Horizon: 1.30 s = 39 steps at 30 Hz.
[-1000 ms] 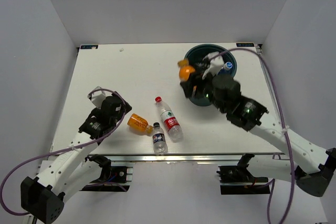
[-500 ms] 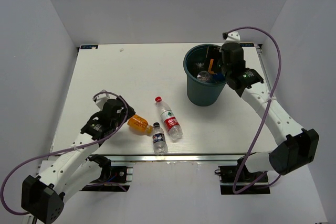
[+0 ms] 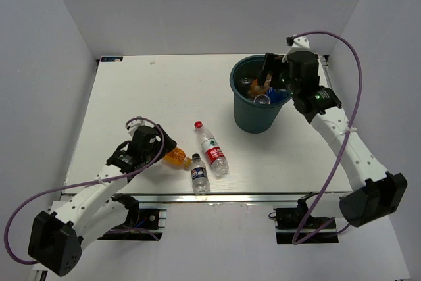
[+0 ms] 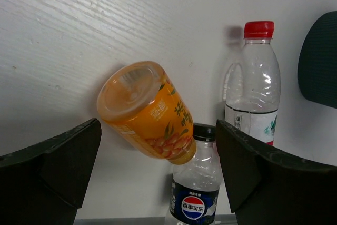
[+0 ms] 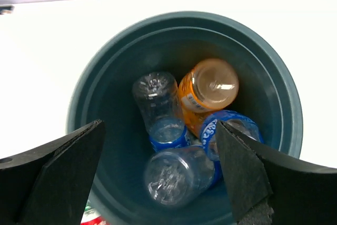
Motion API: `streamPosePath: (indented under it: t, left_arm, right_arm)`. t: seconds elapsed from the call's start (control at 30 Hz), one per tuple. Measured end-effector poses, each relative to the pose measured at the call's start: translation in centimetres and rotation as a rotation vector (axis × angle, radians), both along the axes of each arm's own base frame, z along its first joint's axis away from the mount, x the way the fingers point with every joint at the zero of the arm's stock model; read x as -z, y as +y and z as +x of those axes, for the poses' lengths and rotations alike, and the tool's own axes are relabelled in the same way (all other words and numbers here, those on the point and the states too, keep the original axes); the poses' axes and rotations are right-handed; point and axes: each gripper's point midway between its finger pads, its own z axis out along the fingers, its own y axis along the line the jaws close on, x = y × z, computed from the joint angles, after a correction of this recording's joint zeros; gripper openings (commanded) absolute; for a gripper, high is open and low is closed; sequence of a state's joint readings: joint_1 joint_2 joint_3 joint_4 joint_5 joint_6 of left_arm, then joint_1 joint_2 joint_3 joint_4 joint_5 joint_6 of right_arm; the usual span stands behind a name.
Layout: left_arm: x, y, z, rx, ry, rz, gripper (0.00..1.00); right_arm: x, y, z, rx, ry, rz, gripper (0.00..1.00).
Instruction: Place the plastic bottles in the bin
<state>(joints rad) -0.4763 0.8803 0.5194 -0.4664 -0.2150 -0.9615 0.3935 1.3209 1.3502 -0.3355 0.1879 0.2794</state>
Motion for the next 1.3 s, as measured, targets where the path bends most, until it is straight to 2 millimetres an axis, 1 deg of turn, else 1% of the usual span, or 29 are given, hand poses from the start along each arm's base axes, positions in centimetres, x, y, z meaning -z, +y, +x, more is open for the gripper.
streamPosePath:
  t: [0.13, 0.2, 0.23, 0.3, 0.37, 0.4, 0.43, 0.5, 0.53, 0.57, 0.63, 0.67, 0.73, 0.8, 0.87, 0.93, 1.03, 1.07, 1.1, 1.2, 1.27, 1.3]
  left_arm:
    - [1.4, -0.6, -0.6, 0.009, 0.047, -0.032, 0.98]
    - [2.5, -0.8, -1.0, 0.008, 0.081, -0.043, 0.98]
    - [3.2, -1.0, -1.2, 0.009, 0.098, -0.052, 0.98]
    - [4.4, -1.3, -1.5, 0.006, 0.125, -0.07, 0.98]
    - [5.1, -1.4, -1.5, 0.001, 0.136, -0.081, 0.98]
    - [5.6, -1.4, -1.6, -0.004, 0.147, -0.082, 0.97]
    - [5.8, -1.5, -1.6, -0.009, 0.149, -0.084, 0.9]
    - [5.6, -1.6, -1.1, -0.02, 0.134, -0.094, 0.83]
    - [5.6, -1.5, -1.0, -0.024, 0.132, -0.092, 0.79]
    - [5.7, -1.5, -0.9, -0.028, 0.131, -0.088, 0.73]
    - [5.8, -1.3, -0.9, -0.038, 0.13, -0.081, 0.63]
    - [5.7, -1.1, -0.9, -0.042, 0.128, -0.074, 0.51]
    - [5.6, -0.7, -0.9, -0.053, 0.122, -0.058, 0.42]
    - [5.2, -0.1, -1.0, -0.069, 0.115, -0.038, 0.37]
    - [3.9, 0.3, -0.6, -0.086, 0.082, -0.027, 0.36]
    - [1.6, 0.7, 0.3, -0.108, 0.021, -0.022, 0.36]
    - [-3.2, 0.7, 2.4, -0.125, -0.111, -0.036, 0.36]
    - [-5.5, 0.6, 3.3, -0.125, -0.17, -0.042, 0.36]
    - [-7.3, 0.4, 4.0, -0.119, -0.211, -0.045, 0.35]
    - [-12.8, -0.5, 6.3, -0.089, -0.336, -0.056, 0.31]
    - [-16.0, -1.5, 8.2, -0.057, -0.413, -0.057, 0.32]
    - [-17.1, -2.1, 9.1, -0.037, -0.437, -0.052, 0.32]
  right_arm:
    - [-2.5, -0.6, -1.5, -0.013, -0.064, 0.04, 0.89]
    - [-3.6, -1.2, -2.0, -0.001, -0.097, 0.058, 0.89]
    - [-4.1, -1.9, -2.6, 0.011, -0.116, 0.07, 0.89]
    - [-4.6, -2.9, -3.1, 0.037, -0.137, 0.086, 0.89]
    - [-4.8, -3.8, -3.3, 0.061, -0.144, 0.093, 0.89]
    - [-4.6, -4.4, -3.2, 0.078, -0.142, 0.094, 0.89]
    - [-4.5, -4.9, -3.0, 0.09, -0.141, 0.095, 0.89]
    - [-3.6, -5.5, -2.8, 0.109, -0.123, 0.1, 0.89]
    - [-2.9, -5.9, -2.8, 0.12, -0.11, 0.102, 0.89]
    - [-2.1, -6.1, -2.8, 0.125, -0.095, 0.103, 0.89]
    - [-0.3, -6.6, -3.0, 0.139, -0.053, 0.108, 0.89]
    - [0.6, -6.8, -3.1, 0.144, -0.034, 0.112, 0.89]
    - [2.0, -7.4, -3.5, 0.161, -0.004, 0.122, 0.89]
    - [2.7, -8.2, -4.0, 0.188, 0.006, 0.134, 0.89]
    - [2.4, -9.0, -4.5, 0.216, -0.006, 0.15, 0.89]
    - [1.7, -9.8, -4.9, 0.244, -0.03, 0.165, 0.89]
    - [0.4, -10.9, -5.4, 0.289, -0.072, 0.19, 0.89]
    - [0.1, -11.3, -5.6, 0.304, -0.08, 0.197, 0.89]
    - [0.1, -11.8, -5.7, 0.323, -0.086, 0.203, 0.89]
    - [1.0, -13.1, -6.2, 0.386, -0.075, 0.217, 0.89]
    - [2.6, -13.9, -6.8, 0.434, -0.05, 0.227, 0.89]
    - [3.5, -14.4, -7.2, 0.459, -0.031, 0.23, 0.89]
